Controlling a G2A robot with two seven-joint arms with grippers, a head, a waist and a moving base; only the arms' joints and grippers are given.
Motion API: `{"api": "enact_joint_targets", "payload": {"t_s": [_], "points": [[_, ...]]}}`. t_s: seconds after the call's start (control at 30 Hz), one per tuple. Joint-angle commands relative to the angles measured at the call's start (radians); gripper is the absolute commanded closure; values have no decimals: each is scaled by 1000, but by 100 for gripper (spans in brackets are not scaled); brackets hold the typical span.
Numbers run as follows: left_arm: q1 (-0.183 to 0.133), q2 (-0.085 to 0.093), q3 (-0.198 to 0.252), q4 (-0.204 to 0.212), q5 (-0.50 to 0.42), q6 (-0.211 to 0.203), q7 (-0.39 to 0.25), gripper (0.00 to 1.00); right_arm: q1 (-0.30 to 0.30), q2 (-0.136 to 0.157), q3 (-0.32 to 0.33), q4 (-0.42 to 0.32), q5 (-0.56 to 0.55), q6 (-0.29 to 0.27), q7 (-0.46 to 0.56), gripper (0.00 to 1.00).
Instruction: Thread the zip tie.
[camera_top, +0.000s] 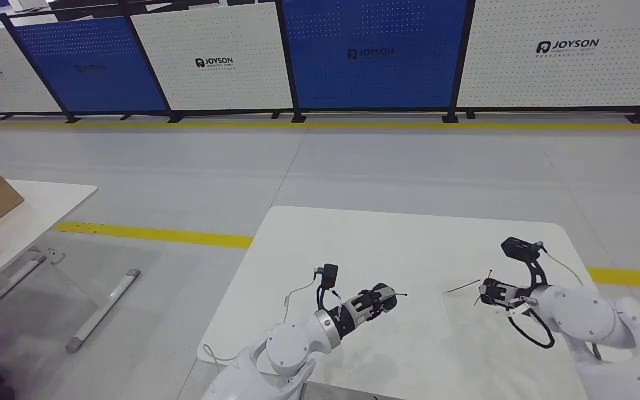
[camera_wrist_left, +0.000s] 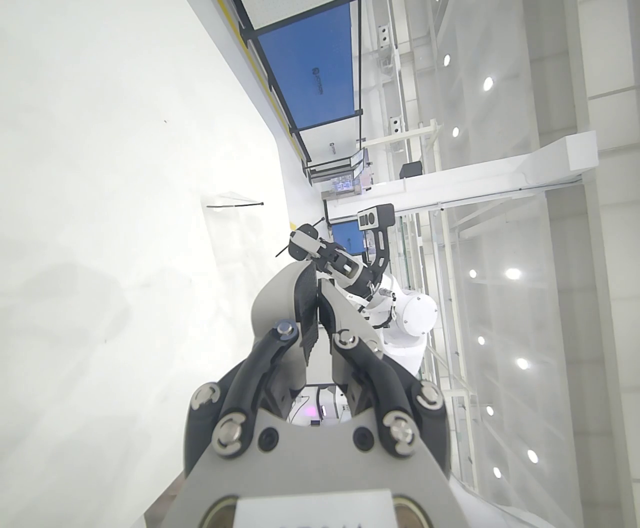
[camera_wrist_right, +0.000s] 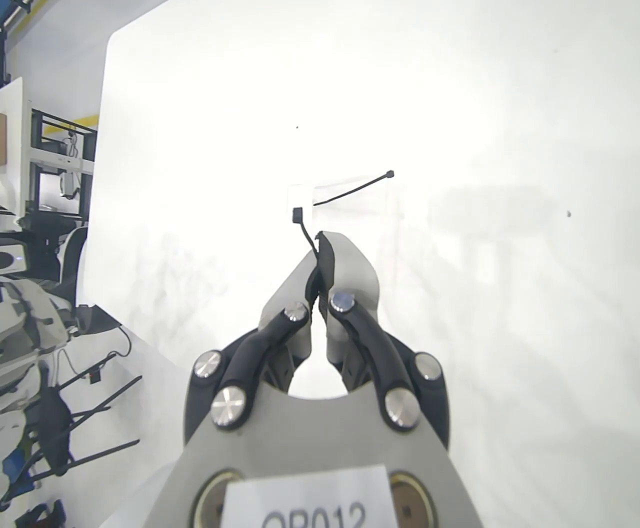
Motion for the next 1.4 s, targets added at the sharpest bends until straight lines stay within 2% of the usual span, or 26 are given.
{"api": "enact_joint_targets", "payload": {"t_s": [0.0, 0.07, 0.13, 0.2, 0.3, 0.4, 0.5, 0.93, 0.97, 1.0, 1.03, 1.07, 1.2, 1.3, 1.37], "points": [[0, 0, 0, 0, 0, 0, 0, 100, -7, 0, -7, -3, -27, 6, -26, 100], [0, 0, 0, 0, 0, 0, 0, 100, -48, -5, -40, -62, -53, -12, -105, 100], [0, -1, 3, -2, 11, -1, 17, 100, -93, -7, -20, -107, -45, 31, -210, 100], [0, -4, 21, -15, 69, 2, 75, 100, -173, -10, -9, -196, -40, 61, -344, 100], [-4, -11, 69, -25, 164, 19, 146, 100, -270, -11, -3, -294, -57, 69, -460, 100], [-21, -23, 126, -15, 238, 35, 201, 100, -322, -14, -12, -340, -96, 101, -542, 100], [-35, -35, 163, -10, 239, 51, 238, 100, -329, -15, -12, -344, -96, 105, -538, 100], [-35, -35, 163, -10, 239, 51, 238, 100, -329, -15, -12, -344, -96, 105, -538, 100], [-35, -35, 163, -10, 239, 51, 238, 100, -332, -16, -13, -348, -91, 99, -553, 100], [-35, -35, 163, -10, 239, 51, 238, 100, -341, -18, -5, -355, -87, 96, -609, 100], [-35, -35, 163, -10, 239, 51, 238, 100, -362, -20, 0, -358, -83, 86, -668, 100], [-35, -35, 163, -10, 239, 51, 238, 100, -398, -22, 9, -365, -49, 47, -733, 100], [-35, -35, 163, -10, 239, 51, 238, 100, -519, -22, 75, -347, 41, -91, -879, 100], [-35, -35, 163, -10, 239, 51, 238, 100, -588, -22, 105, -343, 67, -172, -957, 100], [-35, -35, 163, -10, 239, 51, 238, 100, -613, -22, 117, -347, 96, -232, -967, 100]]}}
